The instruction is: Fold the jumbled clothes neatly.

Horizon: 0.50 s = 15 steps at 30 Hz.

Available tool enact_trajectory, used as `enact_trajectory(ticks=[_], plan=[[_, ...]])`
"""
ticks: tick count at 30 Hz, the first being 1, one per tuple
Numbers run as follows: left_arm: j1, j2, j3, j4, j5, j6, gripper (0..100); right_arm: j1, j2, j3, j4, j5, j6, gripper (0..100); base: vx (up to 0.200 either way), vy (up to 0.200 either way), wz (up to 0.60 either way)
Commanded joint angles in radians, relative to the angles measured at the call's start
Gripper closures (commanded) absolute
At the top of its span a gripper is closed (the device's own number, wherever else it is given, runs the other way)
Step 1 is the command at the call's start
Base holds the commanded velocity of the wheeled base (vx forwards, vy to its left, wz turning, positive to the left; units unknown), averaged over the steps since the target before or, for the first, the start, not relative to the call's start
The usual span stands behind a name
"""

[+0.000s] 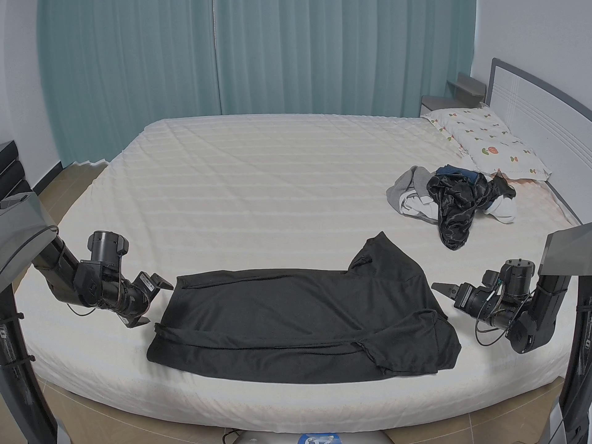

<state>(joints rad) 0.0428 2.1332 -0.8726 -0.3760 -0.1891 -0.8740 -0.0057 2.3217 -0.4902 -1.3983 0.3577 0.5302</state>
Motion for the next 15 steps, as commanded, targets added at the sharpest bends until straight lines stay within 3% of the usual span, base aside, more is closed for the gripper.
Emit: enact_trajectory(ticks=[1, 13, 15], plan=[[-0.007, 0.004, -0.009, -0.018, 0.000, -0.005, 0, 0.015, 0.005, 0.007, -0.004, -0.002, 0.002, 0, 0.000, 0.000, 0.00], [-0.026, 0.002, -0.011, -0.058, 0.011, -0.056, 0, 0.036, 0.002, 0.036, -0.021, -0.011, 0.004, 0, 0.000, 0.000, 0.00], [-0.026, 0.002, -0.011, -0.058, 0.007, -0.059, 0, 0.047, 0.005, 0.050, -0.045, -0.034, 0.007, 0, 0.200, 0.000, 0.00]])
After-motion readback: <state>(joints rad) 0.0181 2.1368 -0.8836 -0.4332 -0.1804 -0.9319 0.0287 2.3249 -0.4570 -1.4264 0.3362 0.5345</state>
